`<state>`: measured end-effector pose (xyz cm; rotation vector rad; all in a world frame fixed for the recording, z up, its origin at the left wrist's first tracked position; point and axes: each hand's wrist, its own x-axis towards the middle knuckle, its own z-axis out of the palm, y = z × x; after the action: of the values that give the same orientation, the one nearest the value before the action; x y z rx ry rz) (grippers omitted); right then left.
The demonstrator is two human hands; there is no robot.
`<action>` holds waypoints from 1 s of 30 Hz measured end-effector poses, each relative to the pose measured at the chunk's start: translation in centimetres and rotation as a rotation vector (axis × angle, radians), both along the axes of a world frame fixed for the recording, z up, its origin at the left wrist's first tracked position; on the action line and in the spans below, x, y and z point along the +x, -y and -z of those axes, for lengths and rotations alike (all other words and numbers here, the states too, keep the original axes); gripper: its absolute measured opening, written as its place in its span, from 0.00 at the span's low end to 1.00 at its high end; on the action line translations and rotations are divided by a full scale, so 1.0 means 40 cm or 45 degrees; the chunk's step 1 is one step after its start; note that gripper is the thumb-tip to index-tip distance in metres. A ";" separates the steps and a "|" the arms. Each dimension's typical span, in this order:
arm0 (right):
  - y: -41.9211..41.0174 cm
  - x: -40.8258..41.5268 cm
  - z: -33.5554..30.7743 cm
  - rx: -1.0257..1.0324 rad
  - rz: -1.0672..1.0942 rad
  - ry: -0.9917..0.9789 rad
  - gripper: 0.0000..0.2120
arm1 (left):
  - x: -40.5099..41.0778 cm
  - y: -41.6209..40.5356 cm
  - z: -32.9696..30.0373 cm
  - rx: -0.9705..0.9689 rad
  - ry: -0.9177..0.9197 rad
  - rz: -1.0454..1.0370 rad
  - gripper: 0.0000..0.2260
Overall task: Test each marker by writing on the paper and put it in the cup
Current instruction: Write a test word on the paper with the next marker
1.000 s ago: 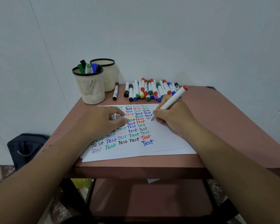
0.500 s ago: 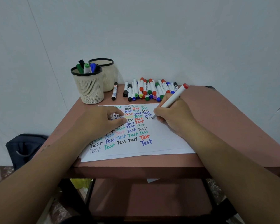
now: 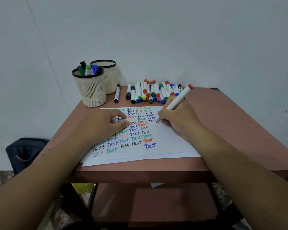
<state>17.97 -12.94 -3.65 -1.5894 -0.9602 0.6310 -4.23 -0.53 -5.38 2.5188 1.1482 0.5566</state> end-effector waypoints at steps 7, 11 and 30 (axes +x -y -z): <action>0.000 -0.003 -0.001 -0.043 -0.023 0.087 0.12 | 0.002 0.003 -0.004 -0.009 -0.020 -0.006 0.18; 0.002 -0.005 -0.005 -0.040 0.002 0.111 0.11 | 0.003 0.007 -0.008 0.002 -0.027 -0.001 0.18; 0.021 -0.014 -0.012 0.339 -0.275 -0.330 0.08 | -0.006 0.002 0.001 0.171 0.240 0.186 0.05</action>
<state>17.40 -13.77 -3.16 -1.1474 -0.9818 0.8012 -4.46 -0.60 -5.41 2.5694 0.8786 0.8360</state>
